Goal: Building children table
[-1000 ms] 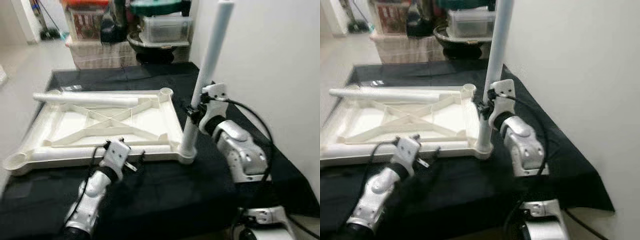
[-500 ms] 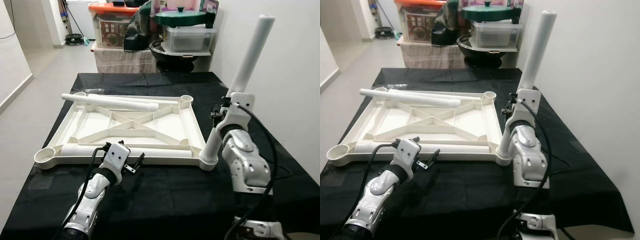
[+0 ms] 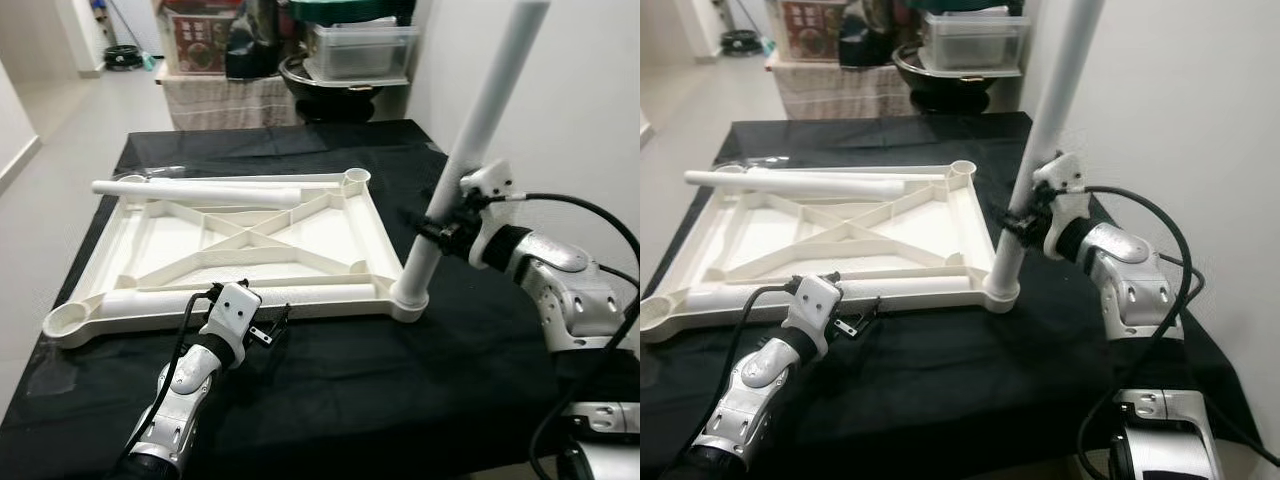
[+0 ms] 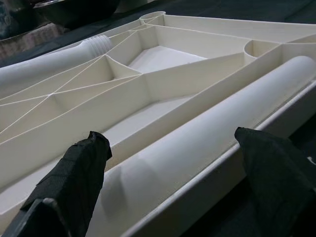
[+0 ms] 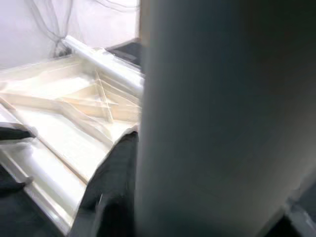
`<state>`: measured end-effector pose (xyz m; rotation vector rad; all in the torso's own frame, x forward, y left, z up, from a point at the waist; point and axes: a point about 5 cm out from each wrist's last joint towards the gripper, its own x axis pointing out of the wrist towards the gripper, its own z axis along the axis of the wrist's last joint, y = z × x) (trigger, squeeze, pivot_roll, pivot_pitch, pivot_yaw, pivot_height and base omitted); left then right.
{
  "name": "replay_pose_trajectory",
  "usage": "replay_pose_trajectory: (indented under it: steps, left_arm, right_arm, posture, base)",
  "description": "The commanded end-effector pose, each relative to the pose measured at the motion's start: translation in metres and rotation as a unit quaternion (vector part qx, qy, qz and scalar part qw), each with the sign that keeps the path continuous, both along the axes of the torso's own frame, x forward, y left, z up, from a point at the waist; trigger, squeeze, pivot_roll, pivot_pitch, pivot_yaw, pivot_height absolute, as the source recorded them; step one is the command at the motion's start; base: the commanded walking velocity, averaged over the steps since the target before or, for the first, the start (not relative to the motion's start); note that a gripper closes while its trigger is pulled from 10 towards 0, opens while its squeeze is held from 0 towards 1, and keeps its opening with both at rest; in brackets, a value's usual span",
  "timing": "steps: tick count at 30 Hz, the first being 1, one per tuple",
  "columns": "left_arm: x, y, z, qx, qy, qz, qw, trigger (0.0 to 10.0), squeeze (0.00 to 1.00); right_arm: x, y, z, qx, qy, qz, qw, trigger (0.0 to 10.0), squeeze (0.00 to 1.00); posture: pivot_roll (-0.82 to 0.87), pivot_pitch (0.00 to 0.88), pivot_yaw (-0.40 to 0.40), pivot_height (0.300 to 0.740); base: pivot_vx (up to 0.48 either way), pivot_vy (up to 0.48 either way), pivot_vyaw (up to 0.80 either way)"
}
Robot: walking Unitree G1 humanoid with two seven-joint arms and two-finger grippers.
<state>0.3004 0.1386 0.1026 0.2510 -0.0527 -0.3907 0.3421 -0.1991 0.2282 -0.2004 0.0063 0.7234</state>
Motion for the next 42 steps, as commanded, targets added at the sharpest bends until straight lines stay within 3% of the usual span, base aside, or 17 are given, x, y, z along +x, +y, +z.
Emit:
replay_pose_trajectory:
  steps: [1,4,9,11,12,14,16,17,18,21,22,23,24,29,30,36,42]
  left_arm:
    - [-0.002,0.0,-0.005,0.005,0.011,0.0,1.0,10.0,0.0]
    - [-0.002,0.0,-0.005,0.005,0.011,0.0,1.0,10.0,0.0]
    - [-0.003,0.003,-0.004,0.007,0.01,0.0,1.0,10.0,0.0]
    - [-0.003,0.004,-0.004,0.008,0.01,0.001,1.0,10.0,0.0]
    - [-0.003,0.004,-0.004,0.009,0.01,0.001,1.0,10.0,0.0]
    - [-0.003,0.004,-0.004,0.009,0.01,0.001,1.0,10.0,0.0]
    - [-0.002,0.002,-0.003,0.009,0.009,-0.003,1.0,10.0,0.0]
    - [-0.002,0.001,-0.003,0.009,0.009,-0.004,1.0,10.0,0.0]
    - [-0.002,0.001,-0.003,0.009,0.009,-0.004,1.0,10.0,0.0]
    - [-0.001,0.001,-0.003,0.009,0.009,-0.005,1.0,10.0,0.0]
    - [-0.001,0.0,-0.003,0.008,0.009,-0.005,1.0,10.0,0.0]
    - [-0.001,0.0,-0.003,0.008,0.009,-0.005,1.0,10.0,0.0]
    - [0.0,-0.001,-0.003,0.008,0.009,-0.004,1.0,10.0,0.0]
    - [0.0,-0.002,-0.004,0.006,0.008,-0.004,1.0,10.0,0.0]
    - [0.0,-0.002,-0.005,0.006,0.009,-0.003,1.0,10.0,0.0]
    - [0.0,-0.002,-0.005,0.005,0.009,-0.003,1.0,10.0,0.0]
    - [0.0,-0.002,-0.005,0.005,0.008,-0.002,1.0,10.0,0.0]
  right_arm:
    - [0.0,0.015,-0.032,-0.051,0.056,0.032,0.997,0.0,0.0]
    - [0.012,0.01,-0.051,-0.087,0.082,-0.054,0.991,0.0,0.0]
    - [0.027,0.003,-0.066,-0.006,0.12,-0.231,0.966,0.0,0.0]
    - [0.028,-0.004,-0.073,0.03,0.13,-0.326,0.936,0.0,0.0]
    - [0.02,-0.006,-0.087,0.067,0.153,-0.418,0.893,0.0,0.0]
    - [0.02,-0.006,-0.087,0.067,0.153,-0.418,0.893,0.0,0.0]
    - [-0.004,0.008,-0.11,0.102,0.202,-0.522,0.822,0.0,0.0]
    - [-0.011,0.018,-0.113,0.107,0.216,-0.529,0.814,2.4,0.0]
    - [-0.014,0.025,-0.112,0.111,0.22,-0.522,0.817,10.0,0.0]
    - [-0.013,0.032,-0.107,0.114,0.212,-0.51,0.826,10.0,0.0]
    - [-0.009,0.028,-0.098,0.126,0.189,-0.5,0.836,10.0,0.31]
    - [-0.009,0.028,-0.098,0.126,0.189,-0.5,0.836,10.0,0.31]
    - [0.002,0.018,-0.079,0.151,0.147,-0.482,0.85,10.0,1.0]
    - [0.018,0.007,-0.05,0.16,0.11,-0.435,0.879,10.0,1.0]
    - [0.023,0.007,-0.034,0.174,0.099,-0.375,0.905,10.0,0.0]
    - [0.014,0.01,0.005,0.118,0.022,-0.135,0.983,10.0,0.0]
    - [0.007,0.011,0.008,0.07,0.013,-0.027,0.997,9.7,0.0]
  posture:
    - [0.0,0.0,-0.061,0.74]
    - [0.01,0.0,-0.062,0.74]
    - [0.02,0.0,-0.059,0.74]
    - [0.01,0.0,-0.059,0.74]
    - [0.01,0.0,-0.054,0.74]
    - [0.01,0.0,-0.054,0.74]
    - [0.01,0.0,-0.054,0.74]
    - [0.01,0.0,-0.054,0.74]
    - [0.01,0.0,-0.054,0.74]
    - [0.01,0.0,-0.054,0.74]
    - [0.0,0.0,-0.054,0.74]
    - [0.0,0.0,-0.054,0.74]
    - [0.0,0.0,-0.056,0.74]
    - [-0.01,0.0,-0.059,0.74]
    - [-0.01,0.0,-0.058,0.74]
    - [-0.01,0.0,-0.059,0.74]
    - [-0.01,0.0,-0.062,0.74]
  base:
    - [0.0,0.0,0.0]
    - [0.0,0.0,0.0]
    - [0.0,0.0,0.0]
    - [0.0,0.0,0.0]
    - [0.0,0.0,0.0]
    - [0.0,0.0,0.0]
    - [0.0,0.0,0.0]
    - [0.0,0.0,0.0]
    - [0.0,0.0,0.0]
    - [0.0,0.0,0.0]
    - [0.0,0.0,0.0]
    - [0.0,0.0,0.0]
    - [0.0,0.0,0.0]
    - [0.0,0.0,0.0]
    - [0.0,0.0,0.0]
    - [0.0,0.0,0.0]
    - [0.0,0.0,0.0]
